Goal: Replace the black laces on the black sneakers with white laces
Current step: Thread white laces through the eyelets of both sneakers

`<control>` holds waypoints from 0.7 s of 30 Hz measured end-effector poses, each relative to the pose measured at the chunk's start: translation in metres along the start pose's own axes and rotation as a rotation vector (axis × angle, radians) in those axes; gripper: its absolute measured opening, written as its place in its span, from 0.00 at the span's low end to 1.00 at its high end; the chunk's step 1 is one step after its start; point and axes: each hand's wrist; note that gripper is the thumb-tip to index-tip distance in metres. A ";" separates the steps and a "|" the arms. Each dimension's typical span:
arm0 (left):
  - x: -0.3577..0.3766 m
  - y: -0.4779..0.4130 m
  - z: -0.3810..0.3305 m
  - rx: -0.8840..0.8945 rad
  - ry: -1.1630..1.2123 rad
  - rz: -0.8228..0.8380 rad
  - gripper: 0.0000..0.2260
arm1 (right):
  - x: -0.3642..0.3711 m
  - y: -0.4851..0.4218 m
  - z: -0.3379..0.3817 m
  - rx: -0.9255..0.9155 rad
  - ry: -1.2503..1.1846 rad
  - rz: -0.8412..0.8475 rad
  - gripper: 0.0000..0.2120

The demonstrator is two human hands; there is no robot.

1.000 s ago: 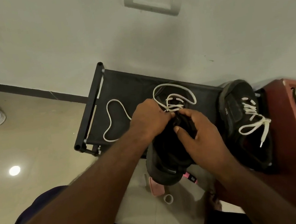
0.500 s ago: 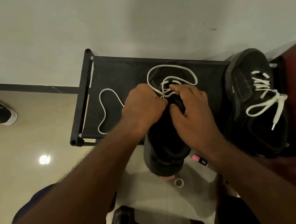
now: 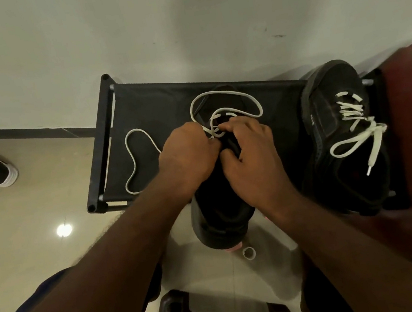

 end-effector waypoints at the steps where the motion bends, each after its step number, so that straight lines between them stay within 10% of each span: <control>1: -0.003 0.000 0.000 0.008 0.032 0.035 0.18 | 0.000 0.000 0.001 0.003 -0.009 -0.009 0.24; 14: -0.048 0.021 0.001 0.013 0.759 0.521 0.13 | 0.002 0.000 0.002 0.009 -0.060 -0.042 0.20; 21: -0.024 0.005 0.012 0.230 0.257 0.072 0.02 | 0.002 0.000 0.002 0.014 -0.056 -0.040 0.17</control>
Point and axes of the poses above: each hand's wrist, its own y-axis away from the middle knuckle, its own x-axis out of the palm, z = x × y, and after that the axes turned 4 degrees about -x, right-handed
